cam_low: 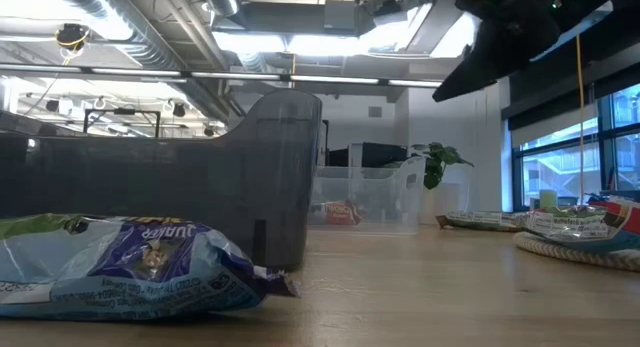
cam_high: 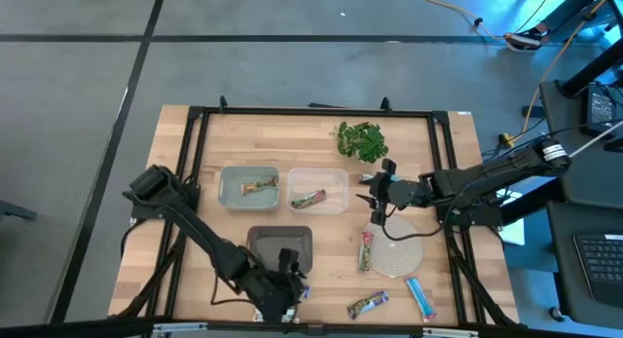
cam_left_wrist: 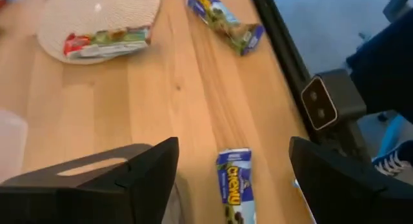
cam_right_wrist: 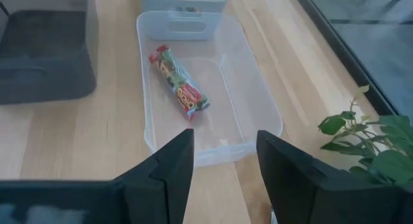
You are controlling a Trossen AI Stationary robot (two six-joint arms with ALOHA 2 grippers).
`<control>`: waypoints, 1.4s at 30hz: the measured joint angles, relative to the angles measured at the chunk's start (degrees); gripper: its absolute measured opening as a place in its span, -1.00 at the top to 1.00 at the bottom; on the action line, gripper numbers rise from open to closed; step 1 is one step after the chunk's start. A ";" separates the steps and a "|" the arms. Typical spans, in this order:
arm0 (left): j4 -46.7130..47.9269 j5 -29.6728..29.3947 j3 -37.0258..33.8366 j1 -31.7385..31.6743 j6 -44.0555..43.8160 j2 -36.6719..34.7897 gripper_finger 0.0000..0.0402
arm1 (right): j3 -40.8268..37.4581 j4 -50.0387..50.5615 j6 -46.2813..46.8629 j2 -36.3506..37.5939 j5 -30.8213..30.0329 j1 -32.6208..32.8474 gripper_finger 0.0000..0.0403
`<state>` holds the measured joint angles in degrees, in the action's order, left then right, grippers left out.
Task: Pick and place Granola Bars by type
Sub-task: Put the blue granola bar into the black transparent bin
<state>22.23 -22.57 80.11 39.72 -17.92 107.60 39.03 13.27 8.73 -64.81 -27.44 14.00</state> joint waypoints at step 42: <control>6.74 -1.77 2.02 2.89 -7.86 7.66 -0.42 | 0.00 0.29 0.26 -0.71 -0.02 0.00 0.14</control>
<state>28.97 -24.34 82.13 42.61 -25.78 115.26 39.03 13.56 8.99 -65.52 -27.46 14.00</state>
